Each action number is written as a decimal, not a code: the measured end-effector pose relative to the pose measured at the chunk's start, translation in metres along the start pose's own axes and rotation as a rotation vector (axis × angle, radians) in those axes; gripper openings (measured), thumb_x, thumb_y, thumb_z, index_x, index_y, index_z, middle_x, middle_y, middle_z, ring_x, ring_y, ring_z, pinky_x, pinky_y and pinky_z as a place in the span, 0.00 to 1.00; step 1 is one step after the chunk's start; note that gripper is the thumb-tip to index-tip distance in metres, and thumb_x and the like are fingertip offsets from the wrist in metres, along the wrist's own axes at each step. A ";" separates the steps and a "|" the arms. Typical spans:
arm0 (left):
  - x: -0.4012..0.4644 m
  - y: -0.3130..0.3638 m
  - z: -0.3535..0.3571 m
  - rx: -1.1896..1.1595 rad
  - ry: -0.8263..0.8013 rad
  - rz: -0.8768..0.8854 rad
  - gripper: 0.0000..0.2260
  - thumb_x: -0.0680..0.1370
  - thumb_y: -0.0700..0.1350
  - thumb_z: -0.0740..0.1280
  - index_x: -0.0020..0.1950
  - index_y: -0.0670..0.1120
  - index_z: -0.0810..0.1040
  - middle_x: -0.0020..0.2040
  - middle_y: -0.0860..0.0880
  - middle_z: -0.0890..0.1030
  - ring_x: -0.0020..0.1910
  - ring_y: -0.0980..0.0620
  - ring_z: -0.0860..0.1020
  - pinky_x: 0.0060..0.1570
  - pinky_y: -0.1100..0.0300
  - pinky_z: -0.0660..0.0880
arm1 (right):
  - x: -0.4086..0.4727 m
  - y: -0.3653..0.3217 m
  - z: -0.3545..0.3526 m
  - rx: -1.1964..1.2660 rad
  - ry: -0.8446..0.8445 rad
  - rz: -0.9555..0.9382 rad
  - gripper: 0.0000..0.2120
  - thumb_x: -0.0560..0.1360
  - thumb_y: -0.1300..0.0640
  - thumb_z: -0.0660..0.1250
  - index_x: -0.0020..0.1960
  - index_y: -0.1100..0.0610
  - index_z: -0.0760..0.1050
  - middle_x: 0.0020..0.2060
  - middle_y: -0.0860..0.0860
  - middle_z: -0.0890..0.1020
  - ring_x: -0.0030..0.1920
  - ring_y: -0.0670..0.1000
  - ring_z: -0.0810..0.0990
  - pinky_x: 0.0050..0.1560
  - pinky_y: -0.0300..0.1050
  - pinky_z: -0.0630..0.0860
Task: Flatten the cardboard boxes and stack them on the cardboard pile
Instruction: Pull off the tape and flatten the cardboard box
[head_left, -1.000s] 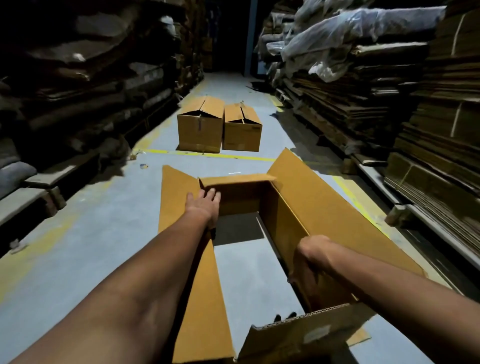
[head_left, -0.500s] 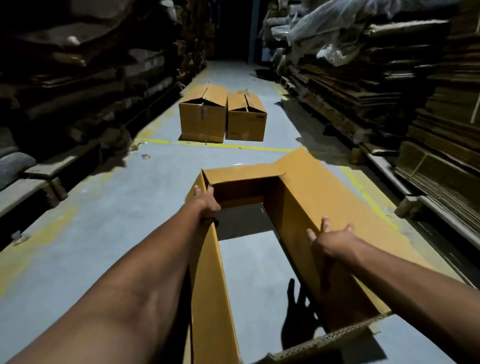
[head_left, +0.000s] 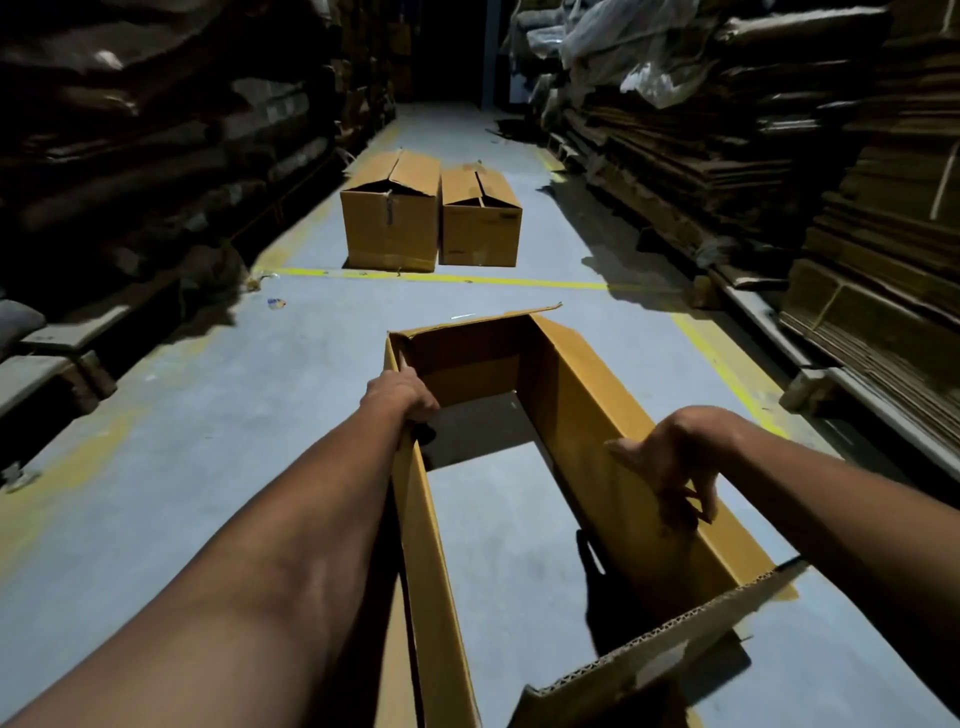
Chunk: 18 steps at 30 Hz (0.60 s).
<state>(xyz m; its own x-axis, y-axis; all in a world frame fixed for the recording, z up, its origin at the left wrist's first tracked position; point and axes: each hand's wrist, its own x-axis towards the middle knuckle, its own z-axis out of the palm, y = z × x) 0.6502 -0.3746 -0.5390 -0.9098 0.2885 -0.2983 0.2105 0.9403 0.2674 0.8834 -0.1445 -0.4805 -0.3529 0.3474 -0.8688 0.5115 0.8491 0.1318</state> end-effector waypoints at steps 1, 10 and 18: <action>-0.002 0.000 -0.002 0.010 0.006 0.002 0.26 0.74 0.47 0.69 0.71 0.44 0.70 0.60 0.41 0.77 0.58 0.40 0.82 0.59 0.48 0.82 | 0.000 0.000 0.002 0.008 -0.004 0.000 0.69 0.71 0.67 0.78 0.77 0.35 0.23 0.70 0.73 0.72 0.54 0.64 0.87 0.61 0.66 0.80; -0.009 0.002 0.001 -0.040 -0.006 0.083 0.42 0.78 0.47 0.68 0.85 0.50 0.46 0.52 0.42 0.80 0.40 0.46 0.81 0.40 0.57 0.77 | 0.006 -0.004 0.015 0.150 0.361 -0.061 0.58 0.72 0.69 0.72 0.84 0.44 0.36 0.75 0.64 0.70 0.58 0.60 0.85 0.54 0.55 0.84; -0.038 0.049 0.026 -0.029 -0.117 0.308 0.54 0.77 0.46 0.71 0.80 0.58 0.26 0.62 0.34 0.79 0.49 0.38 0.83 0.47 0.49 0.83 | 0.009 -0.090 -0.003 0.545 0.643 -0.386 0.39 0.74 0.66 0.72 0.80 0.53 0.59 0.66 0.62 0.76 0.60 0.62 0.81 0.55 0.55 0.83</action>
<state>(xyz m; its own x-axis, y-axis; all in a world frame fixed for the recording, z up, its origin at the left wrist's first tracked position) 0.7041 -0.3350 -0.5391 -0.7575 0.5785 -0.3025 0.4574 0.8009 0.3864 0.8322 -0.2166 -0.4988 -0.8589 0.3718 -0.3521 0.5081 0.7042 -0.4959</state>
